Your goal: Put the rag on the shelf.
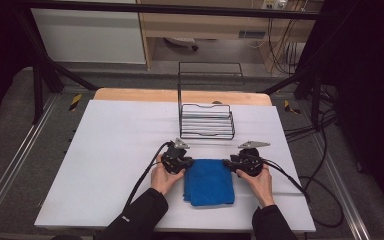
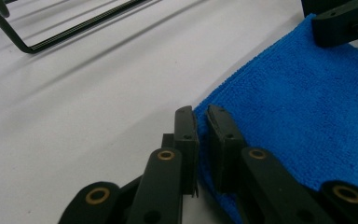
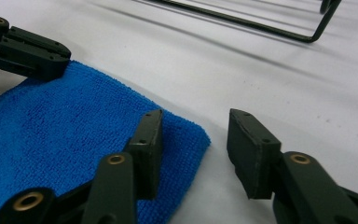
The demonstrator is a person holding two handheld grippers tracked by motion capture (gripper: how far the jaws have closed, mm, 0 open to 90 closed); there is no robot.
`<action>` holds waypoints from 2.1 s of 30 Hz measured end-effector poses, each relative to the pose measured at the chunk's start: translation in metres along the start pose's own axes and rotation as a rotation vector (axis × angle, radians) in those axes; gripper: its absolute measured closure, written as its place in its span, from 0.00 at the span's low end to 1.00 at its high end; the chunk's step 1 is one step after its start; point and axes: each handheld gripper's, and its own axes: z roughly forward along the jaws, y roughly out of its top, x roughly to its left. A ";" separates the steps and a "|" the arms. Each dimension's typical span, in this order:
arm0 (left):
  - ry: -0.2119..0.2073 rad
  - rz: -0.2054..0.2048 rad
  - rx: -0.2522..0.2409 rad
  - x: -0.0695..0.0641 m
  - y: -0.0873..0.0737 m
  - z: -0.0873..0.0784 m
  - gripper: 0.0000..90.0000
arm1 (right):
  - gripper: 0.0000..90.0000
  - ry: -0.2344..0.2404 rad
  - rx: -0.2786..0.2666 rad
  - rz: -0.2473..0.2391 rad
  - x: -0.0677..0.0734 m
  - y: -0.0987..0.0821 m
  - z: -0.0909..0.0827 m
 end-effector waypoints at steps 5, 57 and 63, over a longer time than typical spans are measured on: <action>-0.008 0.001 -0.004 0.002 -0.001 0.000 0.92 | 0.75 0.009 0.021 0.008 0.002 -0.003 0.002; -0.038 0.016 -0.201 -0.015 -0.003 -0.063 0.94 | 0.95 0.061 -0.180 -0.043 0.032 0.012 -0.050; -0.029 0.022 -0.234 -0.019 0.000 -0.072 0.94 | 0.96 0.064 -0.212 -0.046 0.034 0.014 -0.057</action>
